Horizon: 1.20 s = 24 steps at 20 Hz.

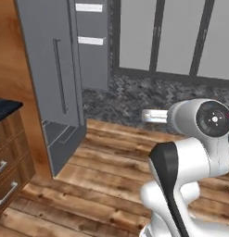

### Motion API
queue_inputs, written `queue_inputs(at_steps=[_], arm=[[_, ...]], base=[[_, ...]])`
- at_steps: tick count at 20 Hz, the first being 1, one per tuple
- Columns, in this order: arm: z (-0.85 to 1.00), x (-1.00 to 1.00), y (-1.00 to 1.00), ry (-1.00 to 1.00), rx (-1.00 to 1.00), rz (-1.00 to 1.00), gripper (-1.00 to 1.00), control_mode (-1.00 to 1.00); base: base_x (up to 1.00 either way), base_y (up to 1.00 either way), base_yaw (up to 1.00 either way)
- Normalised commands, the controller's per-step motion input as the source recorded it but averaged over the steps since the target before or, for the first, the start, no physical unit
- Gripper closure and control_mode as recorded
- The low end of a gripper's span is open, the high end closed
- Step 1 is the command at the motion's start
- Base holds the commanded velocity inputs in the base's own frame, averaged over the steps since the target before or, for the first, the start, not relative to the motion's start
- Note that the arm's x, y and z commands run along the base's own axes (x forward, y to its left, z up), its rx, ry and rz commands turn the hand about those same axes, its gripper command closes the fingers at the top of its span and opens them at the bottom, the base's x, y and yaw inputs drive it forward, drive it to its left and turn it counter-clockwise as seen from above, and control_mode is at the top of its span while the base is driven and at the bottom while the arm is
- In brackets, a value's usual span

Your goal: Retrieve the bottle and the shaker from the cabinet and place them next to the mixing bowl on the counter. Then add garlic from the fridge to the mixing bowl.

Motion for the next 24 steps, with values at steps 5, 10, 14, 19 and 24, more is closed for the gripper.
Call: queue_inputs(at_steps=[5, 10, 14, 19, 24], arm=[[0.00, 0.00, 0.00, 0.00, 0.00, 0.00, -1.00, 1.00], [0.00, 0.00, 0.00, 0.00, 0.00, 0.00, -1.00, 1.00], [0.00, 0.00, 0.00, 0.00, 0.00, 0.00, -1.00, 1.00], [0.00, 0.00, 0.00, 0.00, 0.00, 0.00, -1.00, 1.00], [0.00, 0.00, 0.00, 0.00, 0.00, 0.00, -1.00, 1.00]], base=[[0.99, -0.99, 0.43], [0.87, -1.00, 0.42], [0.81, -1.00, 0.44], [0.76, -1.00, 0.44], [0.78, -0.98, 0.51]])
